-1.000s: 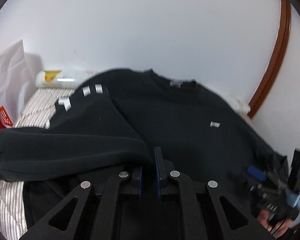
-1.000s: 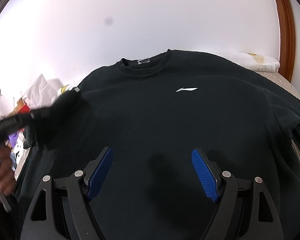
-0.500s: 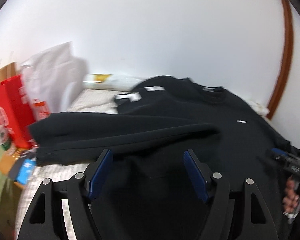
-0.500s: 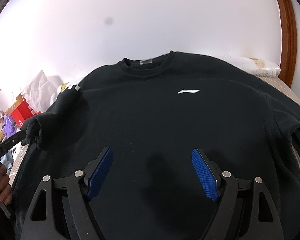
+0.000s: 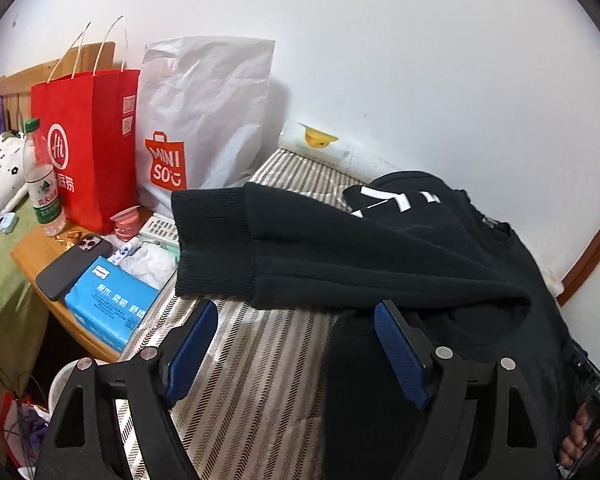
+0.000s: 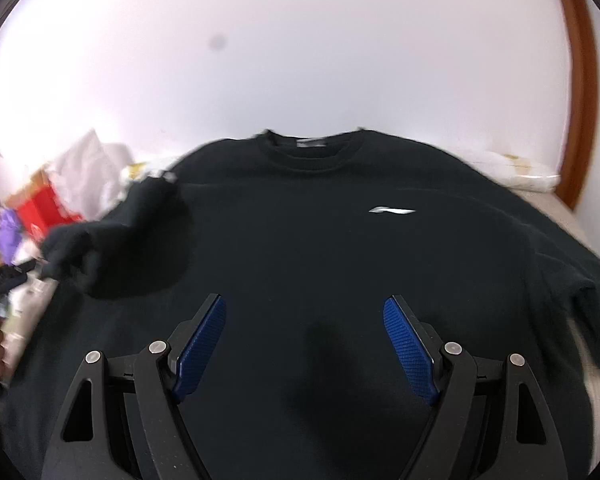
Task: Fold small clothes
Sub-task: 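Fold the held sleeve across the sweatshirt body with the left gripper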
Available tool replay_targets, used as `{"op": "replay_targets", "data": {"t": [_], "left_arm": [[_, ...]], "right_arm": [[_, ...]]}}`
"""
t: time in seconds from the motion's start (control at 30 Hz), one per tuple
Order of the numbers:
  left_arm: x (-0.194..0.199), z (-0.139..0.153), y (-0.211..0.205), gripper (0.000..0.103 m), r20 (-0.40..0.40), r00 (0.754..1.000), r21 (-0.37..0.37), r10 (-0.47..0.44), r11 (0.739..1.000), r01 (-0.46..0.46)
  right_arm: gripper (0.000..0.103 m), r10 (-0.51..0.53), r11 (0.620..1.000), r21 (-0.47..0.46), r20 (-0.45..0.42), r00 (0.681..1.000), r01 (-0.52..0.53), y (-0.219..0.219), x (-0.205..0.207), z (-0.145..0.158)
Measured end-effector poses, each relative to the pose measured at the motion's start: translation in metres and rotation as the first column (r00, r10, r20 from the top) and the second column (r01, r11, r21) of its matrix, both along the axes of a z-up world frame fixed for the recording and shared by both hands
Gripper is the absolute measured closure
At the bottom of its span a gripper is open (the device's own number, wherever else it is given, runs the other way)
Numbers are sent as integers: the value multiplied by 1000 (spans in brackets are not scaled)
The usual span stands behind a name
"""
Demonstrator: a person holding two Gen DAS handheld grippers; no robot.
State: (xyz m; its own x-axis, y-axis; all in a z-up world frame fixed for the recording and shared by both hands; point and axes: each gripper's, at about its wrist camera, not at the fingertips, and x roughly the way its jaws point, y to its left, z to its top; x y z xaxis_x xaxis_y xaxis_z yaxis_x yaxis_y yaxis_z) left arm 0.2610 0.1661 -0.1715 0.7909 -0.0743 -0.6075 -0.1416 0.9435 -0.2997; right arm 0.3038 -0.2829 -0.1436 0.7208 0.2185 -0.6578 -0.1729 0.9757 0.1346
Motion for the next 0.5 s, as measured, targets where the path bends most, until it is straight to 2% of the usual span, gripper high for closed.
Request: {"op": "replay_targets", "data": {"t": [0.13,0.27,0.37,0.5], "left_arm": [[-5,0,5,23,4,999,10,33,999,-33],[-2,-4,18,23,-18,996,-11,82,997,-82],[-4,-3,25,23,-14,994,-35,109,993,-110],[-2,-5,26,23,-22,992,-32,125,992,-125]], "right_arm": [[22,108,994,-11,38,993,-108,44,4,24],[22,266,963,-66,74,961,-262,110,10,41],[23,354,929,-144,75,932,-342,159,10,38],[23,434,888,-183,31,900,-422,203,16,18]]}}
